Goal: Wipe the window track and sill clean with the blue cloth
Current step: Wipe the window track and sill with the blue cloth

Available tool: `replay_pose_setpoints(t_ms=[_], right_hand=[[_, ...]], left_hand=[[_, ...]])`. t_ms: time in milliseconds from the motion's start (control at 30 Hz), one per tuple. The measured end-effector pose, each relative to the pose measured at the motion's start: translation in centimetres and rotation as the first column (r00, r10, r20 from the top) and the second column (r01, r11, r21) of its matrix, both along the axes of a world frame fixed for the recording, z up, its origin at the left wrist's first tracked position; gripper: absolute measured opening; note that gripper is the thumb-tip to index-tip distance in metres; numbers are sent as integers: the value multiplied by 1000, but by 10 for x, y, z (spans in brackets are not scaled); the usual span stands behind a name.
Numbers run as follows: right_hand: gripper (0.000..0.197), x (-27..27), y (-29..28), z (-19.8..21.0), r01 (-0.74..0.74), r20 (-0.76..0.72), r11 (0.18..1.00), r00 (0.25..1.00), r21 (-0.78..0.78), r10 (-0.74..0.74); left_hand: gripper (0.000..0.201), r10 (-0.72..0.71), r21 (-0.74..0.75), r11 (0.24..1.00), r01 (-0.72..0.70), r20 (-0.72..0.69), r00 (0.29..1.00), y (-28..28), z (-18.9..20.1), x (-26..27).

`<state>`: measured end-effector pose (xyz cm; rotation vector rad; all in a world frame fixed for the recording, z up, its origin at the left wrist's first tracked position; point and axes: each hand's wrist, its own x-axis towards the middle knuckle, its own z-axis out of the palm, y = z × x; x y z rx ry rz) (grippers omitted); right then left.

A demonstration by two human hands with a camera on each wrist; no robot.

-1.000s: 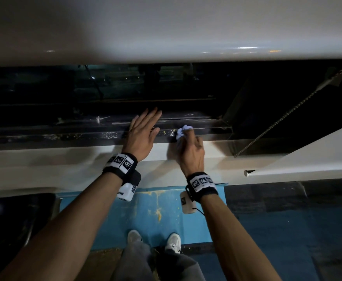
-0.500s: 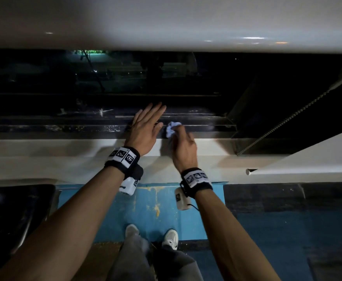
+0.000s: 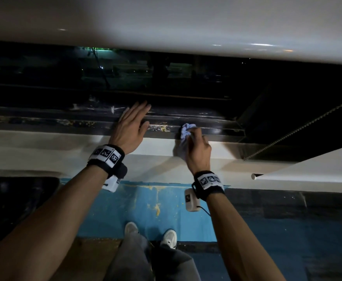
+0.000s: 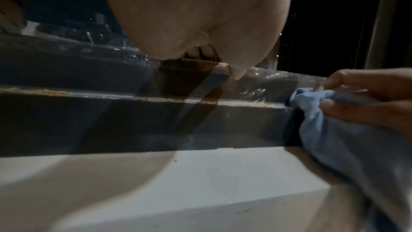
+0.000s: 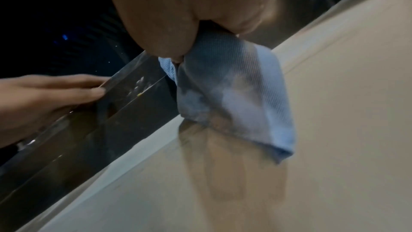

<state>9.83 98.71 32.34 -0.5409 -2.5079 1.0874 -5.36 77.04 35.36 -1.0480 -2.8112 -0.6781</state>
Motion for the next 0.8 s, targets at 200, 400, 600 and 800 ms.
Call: replay_pose_setpoints(t_ms=[200, 400, 600, 800], right_hand=[[42, -33, -79, 16, -105, -72, 989, 993, -103, 98], [25, -48, -78, 31, -282, 20, 957, 959, -63, 284], [17, -3, -37, 44, -55, -29, 943, 998, -329, 48], [16, 30, -12, 34, -32, -42, 683, 999, -730, 2]], left_hand=[[56, 16, 13, 1000, -16, 36, 999, 7, 2, -1], [51, 13, 39, 999, -20, 177, 984, 5, 29, 8], [23, 8, 293, 954, -67, 197, 980, -3, 43, 74], [53, -131, 359, 931, -61, 486, 864, 41, 25, 113]])
